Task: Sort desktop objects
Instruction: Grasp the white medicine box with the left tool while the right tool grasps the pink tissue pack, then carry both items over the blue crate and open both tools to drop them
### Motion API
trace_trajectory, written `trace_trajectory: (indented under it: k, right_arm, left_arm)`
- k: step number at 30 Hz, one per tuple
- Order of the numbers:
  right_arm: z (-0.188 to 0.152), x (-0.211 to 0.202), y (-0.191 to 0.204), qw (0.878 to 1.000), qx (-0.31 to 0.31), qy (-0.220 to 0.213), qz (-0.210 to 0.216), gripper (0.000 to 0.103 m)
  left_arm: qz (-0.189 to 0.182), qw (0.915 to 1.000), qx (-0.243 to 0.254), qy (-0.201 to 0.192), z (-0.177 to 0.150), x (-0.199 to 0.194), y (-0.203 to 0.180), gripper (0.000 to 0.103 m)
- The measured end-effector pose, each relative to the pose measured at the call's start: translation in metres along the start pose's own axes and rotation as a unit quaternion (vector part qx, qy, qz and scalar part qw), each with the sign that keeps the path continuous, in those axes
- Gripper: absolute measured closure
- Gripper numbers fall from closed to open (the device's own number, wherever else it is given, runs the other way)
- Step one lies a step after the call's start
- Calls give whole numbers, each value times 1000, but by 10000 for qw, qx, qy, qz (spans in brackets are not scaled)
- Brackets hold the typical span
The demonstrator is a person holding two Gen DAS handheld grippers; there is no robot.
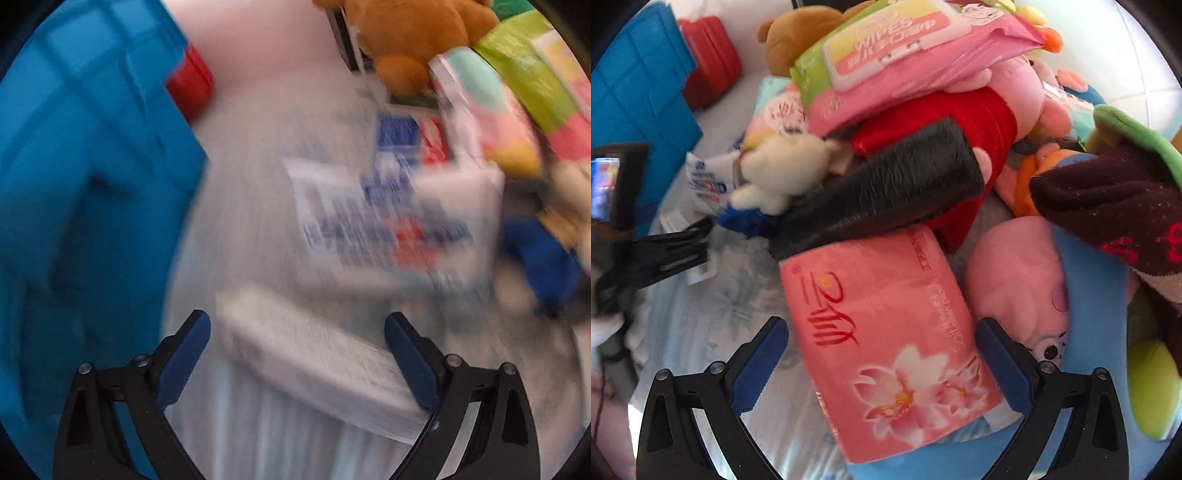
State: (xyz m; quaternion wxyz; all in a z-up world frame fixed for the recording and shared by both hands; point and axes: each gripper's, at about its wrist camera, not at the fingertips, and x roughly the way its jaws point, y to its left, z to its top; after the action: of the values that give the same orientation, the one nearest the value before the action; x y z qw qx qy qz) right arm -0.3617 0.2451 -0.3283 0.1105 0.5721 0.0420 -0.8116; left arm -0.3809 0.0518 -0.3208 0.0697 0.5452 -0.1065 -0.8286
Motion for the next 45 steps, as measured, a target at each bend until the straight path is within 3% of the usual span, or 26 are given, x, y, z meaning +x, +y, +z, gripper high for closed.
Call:
trace_trajectory:
  k: [2,7,11,13,14,15,17,20,22,23,29,37,41,45]
  right_arm:
    - [-6,-2,2,10000,-34,15,58,0]
    - [-32,-2,-2,9984,135,276,481,0]
    - [-38,-3,9,9993,-82,229,300,0]
    - [-34,-3,6,9992,134,164,343,0]
    - [-33,-2,5,9991,207,155,321,0]
    - [-32,0,6,9992,213,150,294,0]
    - [-30,5,10,9996,121,209,120,0]
    - [-32,9,20,9998,-19,180,41,1]
    - [-32,10,22,9999,-4,153,51,12]
    - [-32,10,23,9998,28,152,141,12]
    - [-36,3,31,9996,40,46,275,13]
    - [-47,-70,49,9959,-106,-732,525,14]
    - [-54,-129,48,9898,-231,-1317,500,13]
    - [-50,-175,50,9795,-352,-1939,429,13]
  left_arm:
    - [-485,9985,-210,144,-16,-11,6,6]
    - [-1194,9901,-727,87,-50,-48,17,6]
    - [-916,9913,-941,-74,-49,-55,20,7]
    - [-759,9911,-1094,-69,-46,-51,23,15]
    - [-743,9912,-1100,22,-45,-47,23,24]
    - [-815,9903,-1113,191,-46,-42,24,30]
    - [-997,9867,-1279,110,-49,-45,29,34]
    - [-996,9884,-1145,36,-55,-52,29,44]
    - [-1035,9890,-1058,3,-58,-57,28,55]
    - [-1069,9891,-1008,-5,-59,-60,27,61]
    - [-1191,9894,-827,-75,-72,-84,28,70]
    - [-1216,9868,-634,-864,-92,-177,40,70]
    - [-1154,9793,-603,-1550,-73,-221,45,70]
    - [-1014,9682,-645,-2194,-78,-287,57,70]
